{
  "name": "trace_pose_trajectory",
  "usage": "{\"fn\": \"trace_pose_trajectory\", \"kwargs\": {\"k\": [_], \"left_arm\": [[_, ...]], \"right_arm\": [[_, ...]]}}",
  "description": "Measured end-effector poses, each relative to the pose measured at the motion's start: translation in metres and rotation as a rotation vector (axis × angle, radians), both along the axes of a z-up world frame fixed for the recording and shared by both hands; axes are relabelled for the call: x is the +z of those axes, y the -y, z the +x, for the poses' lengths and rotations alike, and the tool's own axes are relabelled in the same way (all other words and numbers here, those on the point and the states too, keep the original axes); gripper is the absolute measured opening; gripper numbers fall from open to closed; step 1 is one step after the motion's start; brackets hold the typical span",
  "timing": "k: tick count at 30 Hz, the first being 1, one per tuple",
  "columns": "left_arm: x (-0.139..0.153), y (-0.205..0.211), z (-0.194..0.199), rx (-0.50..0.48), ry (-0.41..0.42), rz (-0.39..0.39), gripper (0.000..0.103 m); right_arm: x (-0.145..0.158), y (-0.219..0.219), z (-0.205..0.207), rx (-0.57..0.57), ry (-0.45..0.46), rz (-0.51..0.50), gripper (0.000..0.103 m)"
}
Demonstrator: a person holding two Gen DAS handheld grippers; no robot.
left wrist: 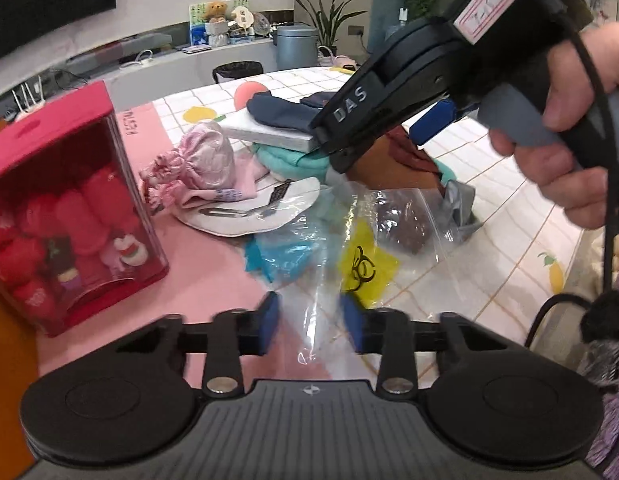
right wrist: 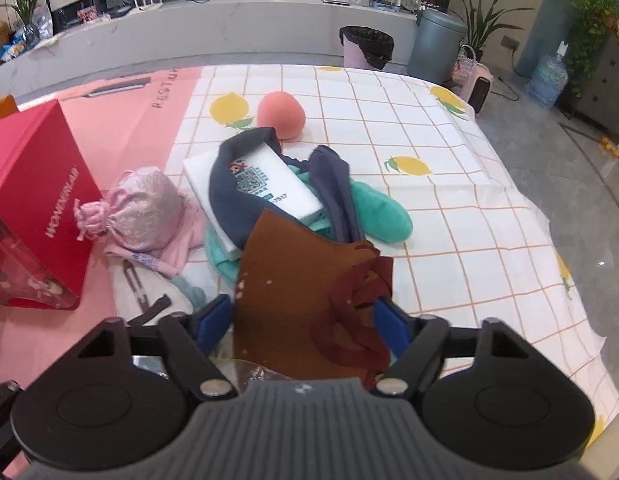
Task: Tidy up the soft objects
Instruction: 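Grasp the clear plastic bag with the left tool while the right tool grasps the brown pouch, then lift the plastic bag and brown pouch and carry both over the orange box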
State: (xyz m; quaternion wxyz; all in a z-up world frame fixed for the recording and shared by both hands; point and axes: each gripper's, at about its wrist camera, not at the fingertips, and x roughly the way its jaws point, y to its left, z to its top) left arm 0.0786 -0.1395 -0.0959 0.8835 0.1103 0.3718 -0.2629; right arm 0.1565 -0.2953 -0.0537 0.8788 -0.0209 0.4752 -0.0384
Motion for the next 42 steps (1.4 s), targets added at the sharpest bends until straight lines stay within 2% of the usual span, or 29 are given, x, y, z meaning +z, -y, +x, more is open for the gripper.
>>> {"fn": "trace_pose_trajectory", "kwargs": {"k": [1, 2, 4, 6, 8, 10, 13, 18, 21, 26, 30, 35, 42], "left_arm": [[0.0, -0.001, 0.001, 0.016, -0.007, 0.004, 0.022], [0.001, -0.003, 0.001, 0.042, -0.018, -0.003, 0.019], [0.004, -0.008, 0.003, 0.06, -0.058, -0.026, 0.011], [0.007, -0.01, 0.003, 0.057, -0.078, -0.036, 0.008], [0.014, -0.013, -0.001, 0.047, -0.071, -0.036, 0.008], [0.021, -0.015, -0.007, 0.051, -0.026, -0.035, 0.008], [0.031, -0.021, -0.015, 0.062, 0.019, -0.051, 0.008], [0.042, -0.037, -0.012, 0.092, -0.039, -0.117, 0.008], [0.049, -0.045, -0.013, 0.124, -0.042, -0.125, 0.008], [0.06, -0.054, -0.017, 0.16, -0.01, -0.094, 0.008], [0.069, -0.061, -0.021, 0.166, 0.011, -0.12, 0.008], [0.086, -0.069, -0.022, 0.173, 0.053, -0.157, 0.008], [0.114, -0.087, -0.017, 0.193, 0.076, -0.24, 0.008]], "right_arm": [[0.001, 0.001, -0.001, 0.003, 0.005, 0.014, 0.064], [0.003, 0.001, -0.003, 0.004, 0.007, 0.023, 0.06], [0.004, 0.002, -0.004, -0.004, 0.011, 0.024, 0.06], [0.005, 0.003, -0.004, -0.009, 0.013, 0.022, 0.05], [0.006, 0.004, -0.005, -0.002, 0.011, 0.041, 0.048], [0.006, 0.006, -0.007, -0.002, 0.014, 0.056, 0.045], [0.004, 0.006, -0.009, -0.002, 0.013, 0.057, 0.03], [0.008, 0.013, -0.014, -0.03, 0.015, 0.097, 0.01], [0.014, 0.017, -0.024, -0.054, 0.038, 0.104, 0.005], [0.024, 0.02, -0.041, -0.083, 0.08, 0.11, 0.001], [0.036, 0.022, -0.052, -0.115, 0.141, 0.123, 0.001], [0.052, 0.014, -0.063, -0.072, 0.244, 0.097, 0.001], [0.062, 0.007, -0.073, -0.098, 0.282, 0.13, 0.0]]}}
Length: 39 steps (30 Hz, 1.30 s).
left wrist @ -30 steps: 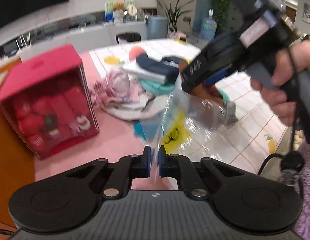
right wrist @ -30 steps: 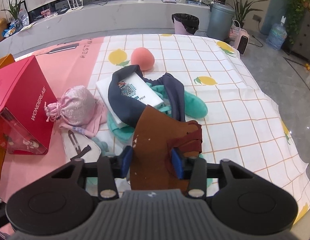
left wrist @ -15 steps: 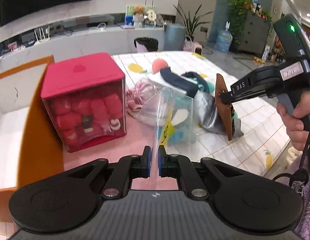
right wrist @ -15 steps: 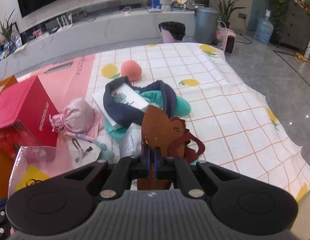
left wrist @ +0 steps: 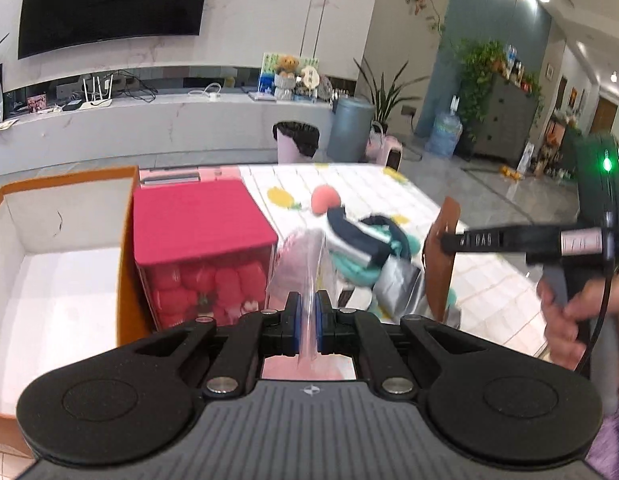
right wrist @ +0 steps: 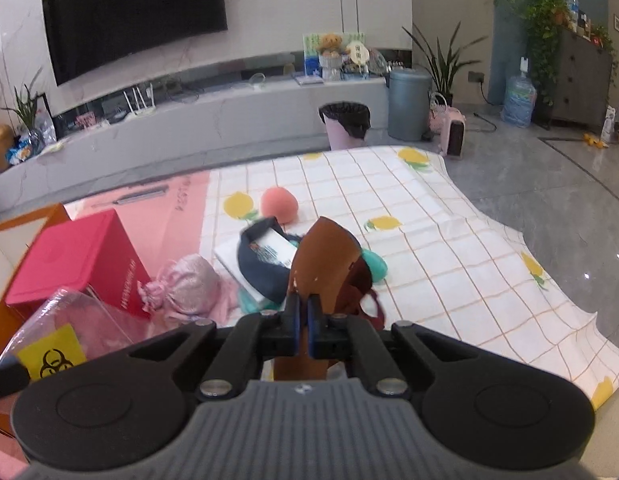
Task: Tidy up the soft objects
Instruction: 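Lift the plastic bag and brown pouch and carry both over the orange box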
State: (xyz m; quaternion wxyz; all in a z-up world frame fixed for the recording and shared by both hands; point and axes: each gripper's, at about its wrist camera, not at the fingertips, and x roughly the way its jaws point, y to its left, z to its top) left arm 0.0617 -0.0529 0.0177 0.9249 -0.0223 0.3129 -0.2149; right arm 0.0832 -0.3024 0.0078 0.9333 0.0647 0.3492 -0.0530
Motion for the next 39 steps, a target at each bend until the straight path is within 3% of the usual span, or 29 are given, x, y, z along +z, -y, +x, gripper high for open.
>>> {"fn": "trace_pose_trajectory", "kwargs": {"k": [5, 12, 17, 22, 27, 35, 37, 39], "left_arm": [[0.009, -0.013, 0.004, 0.016, 0.014, -0.036, 0.008], [0.015, -0.031, 0.006, 0.039, 0.013, -0.079, 0.006], [0.038, -0.052, 0.007, 0.084, 0.076, -0.113, 0.006], [0.058, -0.084, 0.008, 0.183, 0.108, -0.174, 0.007], [0.067, -0.12, 0.009, 0.248, 0.141, -0.233, 0.007], [0.075, -0.16, 0.013, 0.42, 0.177, -0.16, 0.007], [0.073, -0.166, 0.016, 0.471, 0.136, -0.105, 0.007], [0.066, -0.172, 0.022, 0.498, 0.073, -0.098, 0.007]], "right_arm": [[0.018, -0.014, -0.01, 0.023, 0.084, -0.006, 0.0], [0.017, -0.037, -0.013, 0.067, 0.078, -0.007, 0.0], [0.024, -0.052, -0.023, 0.1, 0.114, 0.018, 0.0], [0.05, -0.093, -0.039, 0.127, 0.234, -0.044, 0.0], [0.077, -0.129, -0.045, 0.177, 0.275, 0.022, 0.0], [0.101, -0.202, -0.048, 0.351, 0.287, 0.049, 0.001], [0.104, -0.221, -0.047, 0.398, 0.281, 0.052, 0.001], [0.102, -0.238, -0.046, 0.47, 0.268, 0.061, 0.001]]}}
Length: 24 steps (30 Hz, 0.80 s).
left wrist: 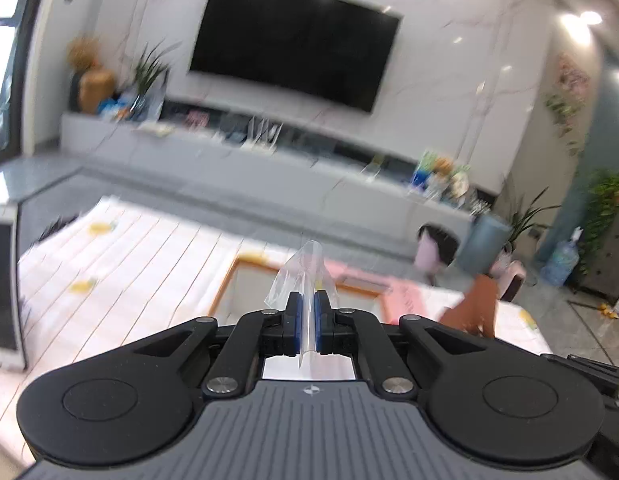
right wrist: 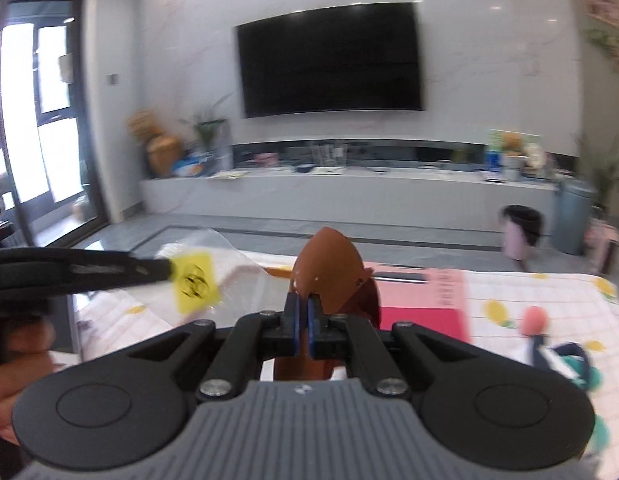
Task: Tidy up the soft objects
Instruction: 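Lift the plastic bag and brown pouch and carry both over the orange box, then open the left tool dropping the bag while the right tool releases the pouch into the box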
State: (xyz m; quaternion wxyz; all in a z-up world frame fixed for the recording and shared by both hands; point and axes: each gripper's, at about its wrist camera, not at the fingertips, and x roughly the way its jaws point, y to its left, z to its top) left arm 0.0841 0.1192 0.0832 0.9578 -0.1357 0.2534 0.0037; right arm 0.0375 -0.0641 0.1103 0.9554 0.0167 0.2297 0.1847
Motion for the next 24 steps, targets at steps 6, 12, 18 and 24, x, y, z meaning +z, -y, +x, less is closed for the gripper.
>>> {"fn": "trace_pose_trajectory", "kwargs": {"k": [6, 12, 18, 24], "left_arm": [[-0.026, -0.012, 0.021, 0.016, -0.137, 0.019, 0.007], [-0.055, -0.036, 0.028, 0.042, -0.271, 0.01, 0.007], [-0.079, -0.028, 0.033, 0.018, -0.386, 0.089, 0.007], [-0.091, -0.01, 0.04, 0.002, -0.452, 0.163, 0.007]], "right_arm": [[-0.028, -0.045, 0.011, 0.099, -0.056, -0.046, 0.001], [-0.064, -0.06, 0.026, 0.14, -0.137, -0.092, 0.001], [-0.085, -0.066, 0.035, 0.169, -0.197, -0.109, 0.001], [-0.102, -0.067, 0.041, 0.185, -0.234, -0.132, 0.001]]}}
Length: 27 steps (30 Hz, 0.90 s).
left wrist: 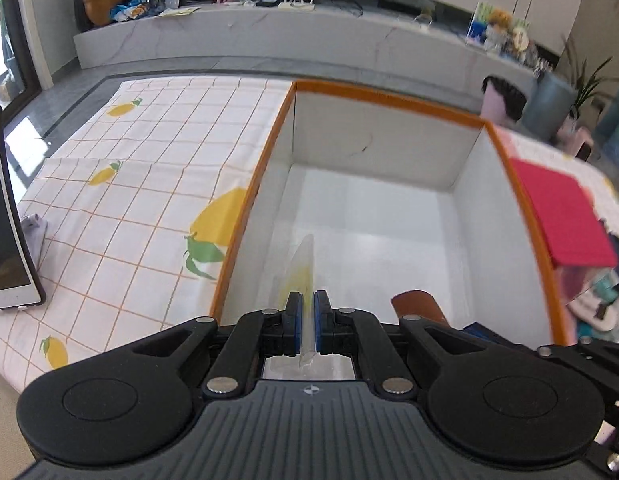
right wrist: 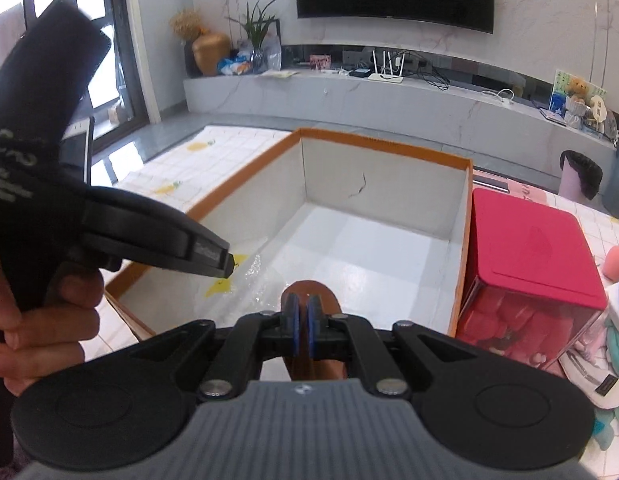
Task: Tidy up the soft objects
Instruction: 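Open the left tool dropping the bag while the right tool releases the pouch into the box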
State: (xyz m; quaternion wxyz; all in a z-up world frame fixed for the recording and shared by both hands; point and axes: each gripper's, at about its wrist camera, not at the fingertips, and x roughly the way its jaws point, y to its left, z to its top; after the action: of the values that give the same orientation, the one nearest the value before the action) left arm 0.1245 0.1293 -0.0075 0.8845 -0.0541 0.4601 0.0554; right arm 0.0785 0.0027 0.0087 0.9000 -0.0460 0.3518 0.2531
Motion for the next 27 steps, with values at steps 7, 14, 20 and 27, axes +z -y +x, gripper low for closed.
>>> {"fn": "trace_pose_trajectory", "kwargs": {"k": [7, 14, 20, 27], "left_arm": [[-0.006, 0.006, 0.002, 0.02, -0.044, 0.093, 0.017], [-0.001, 0.005, -0.003, 0.025, -0.027, 0.088, 0.048], [0.009, 0.0, -0.006, -0.034, 0.005, -0.073, 0.076], [0.027, -0.014, -0.018, 0.018, 0.139, -0.17, 0.082]], "right_arm": [[-0.006, -0.005, -0.002, 0.013, -0.005, -0.03, 0.001], [-0.017, -0.005, 0.006, 0.001, -0.033, -0.044, 0.001], [-0.02, -0.004, 0.007, -0.007, -0.038, -0.055, 0.001], [-0.023, -0.004, 0.012, -0.017, -0.049, -0.046, 0.003]]}}
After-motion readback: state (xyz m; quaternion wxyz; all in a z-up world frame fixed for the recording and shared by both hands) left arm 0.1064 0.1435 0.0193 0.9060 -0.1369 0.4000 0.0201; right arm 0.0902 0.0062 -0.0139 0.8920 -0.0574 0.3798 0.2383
